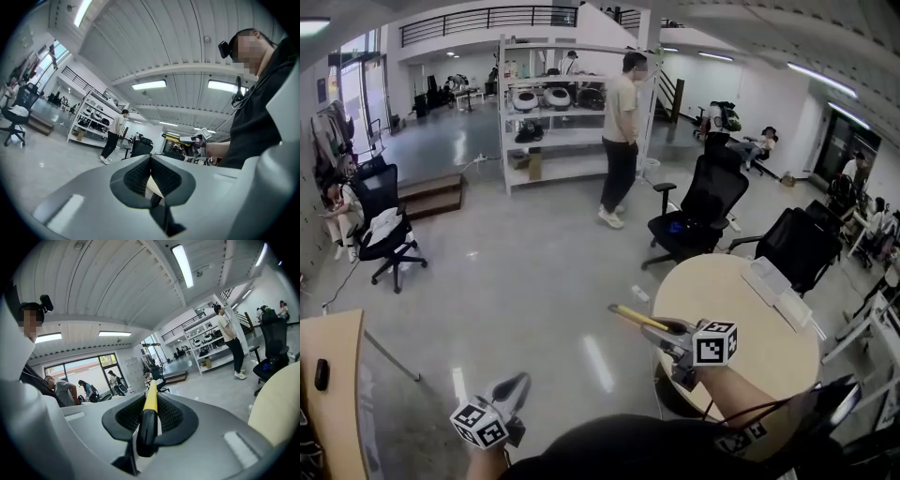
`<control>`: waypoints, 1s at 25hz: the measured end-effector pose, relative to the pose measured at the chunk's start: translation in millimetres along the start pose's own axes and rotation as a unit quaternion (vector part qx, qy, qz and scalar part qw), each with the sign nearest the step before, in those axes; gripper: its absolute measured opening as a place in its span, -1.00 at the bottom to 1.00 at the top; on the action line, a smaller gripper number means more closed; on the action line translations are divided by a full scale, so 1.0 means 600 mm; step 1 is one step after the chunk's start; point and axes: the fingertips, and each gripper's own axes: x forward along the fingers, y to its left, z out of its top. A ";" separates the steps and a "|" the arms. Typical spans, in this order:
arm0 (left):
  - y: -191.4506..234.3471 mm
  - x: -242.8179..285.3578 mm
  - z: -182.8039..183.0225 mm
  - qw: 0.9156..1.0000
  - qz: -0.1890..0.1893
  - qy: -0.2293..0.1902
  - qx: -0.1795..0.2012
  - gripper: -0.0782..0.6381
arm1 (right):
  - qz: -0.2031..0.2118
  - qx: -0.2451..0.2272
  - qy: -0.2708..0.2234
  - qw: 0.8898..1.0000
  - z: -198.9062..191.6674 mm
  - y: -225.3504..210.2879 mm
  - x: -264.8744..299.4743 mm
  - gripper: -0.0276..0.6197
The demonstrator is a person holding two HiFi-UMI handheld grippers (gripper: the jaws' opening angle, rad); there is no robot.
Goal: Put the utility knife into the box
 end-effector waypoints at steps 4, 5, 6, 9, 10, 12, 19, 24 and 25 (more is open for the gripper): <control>0.006 0.024 -0.008 1.000 -0.003 0.001 -0.009 -0.78 | -0.001 0.013 -0.001 1.000 0.007 -0.028 0.009 -0.64; 0.007 0.034 -0.013 1.000 -0.006 0.004 -0.010 -0.78 | -0.002 0.013 -0.002 1.000 0.010 -0.038 0.008 -0.64; 0.008 0.046 -0.019 1.000 -0.009 0.008 -0.011 -0.78 | -0.004 0.012 -0.002 1.000 0.014 -0.050 0.005 -0.64; 0.005 0.088 -0.029 1.000 -0.016 0.022 -0.012 -0.78 | -0.008 0.011 -0.005 1.000 0.028 -0.086 -0.009 -0.64; 0.000 0.104 -0.029 0.999 -0.018 0.026 -0.011 -0.78 | -0.009 0.012 -0.008 1.000 0.033 -0.098 -0.015 -0.64; -0.017 0.146 -0.032 0.999 -0.024 0.035 -0.007 -0.78 | -0.008 0.015 -0.019 1.000 0.043 -0.129 -0.034 -0.64; -0.155 0.427 -0.067 0.994 -0.074 0.082 0.016 -0.78 | -0.001 0.023 -0.060 0.998 0.095 -0.314 -0.190 -0.64; -0.307 0.665 -0.093 0.995 -0.066 0.075 -0.001 -0.78 | 0.022 0.031 -0.065 0.997 0.129 -0.480 -0.329 -0.64; -0.333 0.711 -0.103 0.995 -0.062 0.076 -0.004 -0.78 | 0.030 0.031 -0.067 0.997 0.138 -0.516 -0.355 -0.64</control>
